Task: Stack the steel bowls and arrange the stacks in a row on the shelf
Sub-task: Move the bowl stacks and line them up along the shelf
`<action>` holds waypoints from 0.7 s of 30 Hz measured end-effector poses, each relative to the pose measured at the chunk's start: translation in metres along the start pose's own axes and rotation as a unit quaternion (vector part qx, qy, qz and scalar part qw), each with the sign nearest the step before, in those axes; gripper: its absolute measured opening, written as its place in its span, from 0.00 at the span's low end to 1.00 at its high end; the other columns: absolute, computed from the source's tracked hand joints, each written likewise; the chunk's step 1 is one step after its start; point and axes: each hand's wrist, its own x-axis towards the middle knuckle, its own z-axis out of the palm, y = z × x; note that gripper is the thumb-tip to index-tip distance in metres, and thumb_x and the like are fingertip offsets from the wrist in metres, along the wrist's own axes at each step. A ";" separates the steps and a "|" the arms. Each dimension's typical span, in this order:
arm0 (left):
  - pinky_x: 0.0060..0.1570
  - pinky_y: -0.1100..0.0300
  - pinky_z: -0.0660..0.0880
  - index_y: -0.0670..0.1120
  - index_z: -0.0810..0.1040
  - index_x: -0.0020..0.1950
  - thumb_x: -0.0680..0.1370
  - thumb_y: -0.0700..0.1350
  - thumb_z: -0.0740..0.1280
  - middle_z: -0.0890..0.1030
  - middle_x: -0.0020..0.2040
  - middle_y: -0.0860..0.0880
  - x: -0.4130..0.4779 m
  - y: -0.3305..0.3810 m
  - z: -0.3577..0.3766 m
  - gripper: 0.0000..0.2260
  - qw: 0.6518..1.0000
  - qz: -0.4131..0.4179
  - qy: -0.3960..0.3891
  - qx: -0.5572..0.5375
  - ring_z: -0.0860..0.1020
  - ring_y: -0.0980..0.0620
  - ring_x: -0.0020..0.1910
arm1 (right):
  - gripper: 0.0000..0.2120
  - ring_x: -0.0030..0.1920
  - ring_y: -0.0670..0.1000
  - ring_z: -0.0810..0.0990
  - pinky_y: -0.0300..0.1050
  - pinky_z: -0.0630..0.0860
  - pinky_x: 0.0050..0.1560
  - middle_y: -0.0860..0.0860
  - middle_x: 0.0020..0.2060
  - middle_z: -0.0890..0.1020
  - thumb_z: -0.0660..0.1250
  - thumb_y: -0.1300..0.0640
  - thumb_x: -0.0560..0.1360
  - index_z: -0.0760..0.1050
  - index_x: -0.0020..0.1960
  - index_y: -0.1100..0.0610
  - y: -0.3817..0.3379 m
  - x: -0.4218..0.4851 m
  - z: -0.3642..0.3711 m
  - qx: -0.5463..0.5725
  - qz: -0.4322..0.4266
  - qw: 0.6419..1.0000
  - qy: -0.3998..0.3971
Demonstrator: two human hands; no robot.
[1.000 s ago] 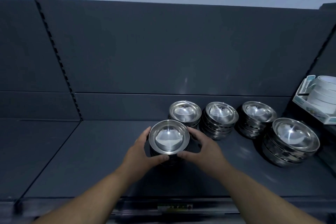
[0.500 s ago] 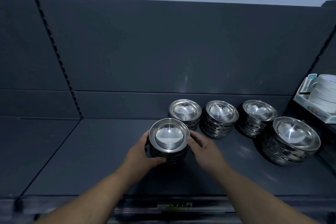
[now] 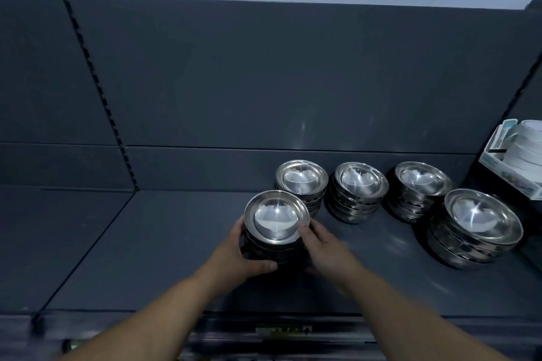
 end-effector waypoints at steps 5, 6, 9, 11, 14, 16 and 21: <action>0.52 0.73 0.73 0.51 0.62 0.74 0.63 0.39 0.81 0.77 0.61 0.58 -0.008 -0.002 -0.006 0.45 0.999 -0.001 0.009 -0.038 0.76 0.67 0.57 | 0.13 0.54 0.47 0.80 0.46 0.79 0.47 0.43 0.56 0.81 0.62 0.44 0.78 0.72 0.62 0.41 0.000 -0.002 0.011 0.054 0.033 0.998 -0.015; 0.56 0.70 0.74 0.51 0.63 0.73 0.62 0.40 0.81 0.78 0.60 0.58 -0.011 -0.003 -0.009 0.45 0.999 -0.004 0.010 -0.046 0.77 0.65 0.57 | 0.13 0.54 0.47 0.81 0.46 0.80 0.48 0.44 0.56 0.82 0.62 0.44 0.78 0.72 0.62 0.42 0.000 -0.002 0.015 0.062 0.036 0.997 -0.014; 0.65 0.55 0.73 0.53 0.65 0.72 0.57 0.46 0.82 0.79 0.60 0.57 -0.022 -0.004 -0.024 0.46 0.998 -0.007 0.016 -0.060 0.78 0.60 0.59 | 0.14 0.54 0.49 0.82 0.46 0.80 0.48 0.46 0.56 0.82 0.64 0.47 0.78 0.72 0.63 0.44 -0.001 -0.005 0.034 0.083 0.040 0.996 -0.020; 0.66 0.53 0.72 0.55 0.66 0.71 0.57 0.48 0.82 0.79 0.61 0.58 -0.031 -0.004 -0.041 0.45 0.998 -0.006 0.021 -0.056 0.77 0.59 0.61 | 0.13 0.55 0.49 0.82 0.45 0.80 0.48 0.46 0.56 0.82 0.64 0.48 0.78 0.73 0.62 0.43 -0.005 -0.006 0.051 0.093 0.035 0.995 -0.027; 0.66 0.55 0.71 0.55 0.66 0.70 0.57 0.49 0.81 0.77 0.62 0.59 -0.043 -0.005 -0.075 0.44 0.998 -0.012 0.033 -0.058 0.75 0.60 0.62 | 0.12 0.54 0.50 0.82 0.45 0.80 0.47 0.47 0.55 0.82 0.65 0.49 0.78 0.73 0.61 0.43 -0.016 -0.005 0.082 0.098 0.031 0.994 -0.036; 0.67 0.55 0.70 0.54 0.67 0.70 0.59 0.50 0.81 0.77 0.63 0.59 -0.052 -0.007 -0.099 0.42 0.997 -0.014 0.041 -0.066 0.74 0.61 0.63 | 0.12 0.54 0.52 0.83 0.50 0.82 0.50 0.47 0.55 0.83 0.65 0.50 0.78 0.74 0.61 0.45 -0.022 -0.004 0.107 0.105 0.033 0.993 -0.040; 0.60 0.64 0.70 0.55 0.68 0.69 0.60 0.52 0.80 0.77 0.62 0.60 -0.077 -0.021 -0.156 0.40 0.995 -0.020 0.063 -0.076 0.74 0.66 0.60 | 0.13 0.56 0.54 0.82 0.59 0.78 0.59 0.49 0.56 0.83 0.66 0.52 0.78 0.74 0.61 0.46 -0.032 -0.002 0.172 0.124 0.052 0.990 -0.052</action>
